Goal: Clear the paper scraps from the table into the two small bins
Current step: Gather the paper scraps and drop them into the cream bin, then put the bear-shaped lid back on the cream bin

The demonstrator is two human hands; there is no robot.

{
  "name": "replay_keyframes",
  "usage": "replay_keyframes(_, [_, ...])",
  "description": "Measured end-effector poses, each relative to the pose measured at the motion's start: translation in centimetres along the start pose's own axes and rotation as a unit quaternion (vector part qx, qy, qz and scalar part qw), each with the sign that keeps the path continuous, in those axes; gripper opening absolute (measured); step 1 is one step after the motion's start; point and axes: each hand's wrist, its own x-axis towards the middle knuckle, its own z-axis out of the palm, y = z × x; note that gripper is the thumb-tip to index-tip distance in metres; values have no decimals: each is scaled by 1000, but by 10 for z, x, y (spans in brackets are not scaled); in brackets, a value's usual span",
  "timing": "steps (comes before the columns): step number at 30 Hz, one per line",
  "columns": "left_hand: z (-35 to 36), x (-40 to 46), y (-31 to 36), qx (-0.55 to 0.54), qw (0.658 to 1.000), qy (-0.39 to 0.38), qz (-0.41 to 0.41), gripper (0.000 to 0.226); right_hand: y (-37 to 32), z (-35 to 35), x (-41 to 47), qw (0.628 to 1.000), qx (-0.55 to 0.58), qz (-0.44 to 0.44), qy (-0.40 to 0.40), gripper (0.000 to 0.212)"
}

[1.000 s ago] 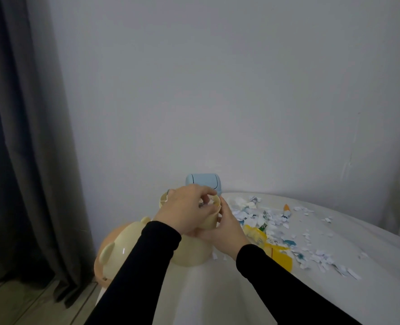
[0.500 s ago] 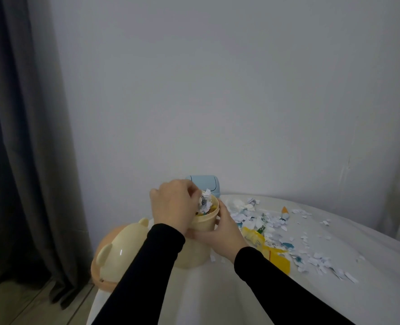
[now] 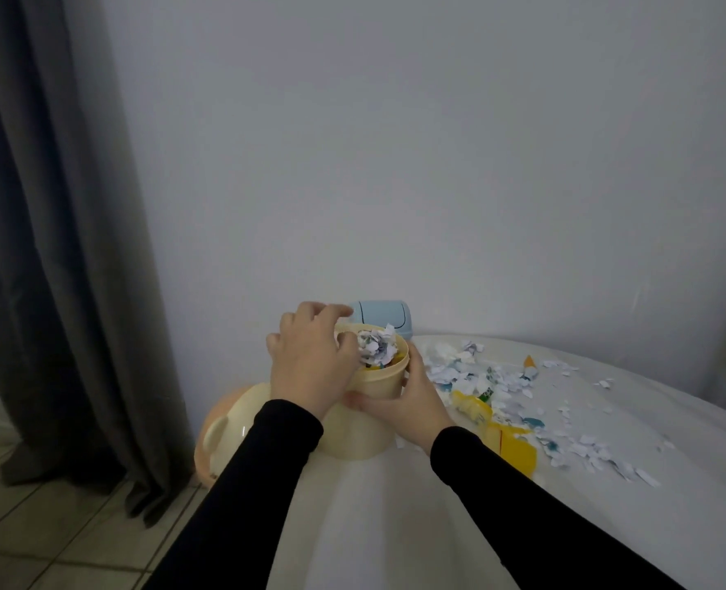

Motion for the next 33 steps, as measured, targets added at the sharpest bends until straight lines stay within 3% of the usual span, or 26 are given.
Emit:
replay_keyframes(2, [0, -13, -9, 18, 998, 59, -2, 37, 0, 4, -2, 1000, 1, -4, 7, 109])
replay_keyframes(4, [-1, -30, -21, 56, 993, 99, -3, 41, -1, 11, -5, 1000, -5, -2, 14, 139])
replay_keyframes(7, [-1, -51, -43, 104, 987, 110, -45, 49, -4, 23, -10, 999, -18, 1, 43, 157])
replay_keyframes(12, [0, -77, -68, 58, 972, 96, -205, 62, -1, 35, -12, 997, 12, 1, 80, 148])
replay_keyframes(15, [0, -89, -77, -7, 961, 91, -260, 56, 0, 36, -12, 996, 18, 4, 89, 148])
replay_keyframes(18, [1, -94, -83, -69, 961, 103, -246, 43, -1, 35, -12, 996, 20, 9, 91, 149])
replay_keyframes(26, [2, -87, -86, -178, 940, 139, -257, 49, 3, 28, -10, 995, 18, 0, 97, 142])
replay_keyframes(30, [8, -89, -84, -145, 949, 130, -246, 47, 5, 31, -10, 994, 16, 1, 108, 146])
replay_keyframes(33, [17, -90, -83, -98, 953, 111, -264, 67, 6, 31, -10, 994, 18, -3, 110, 145])
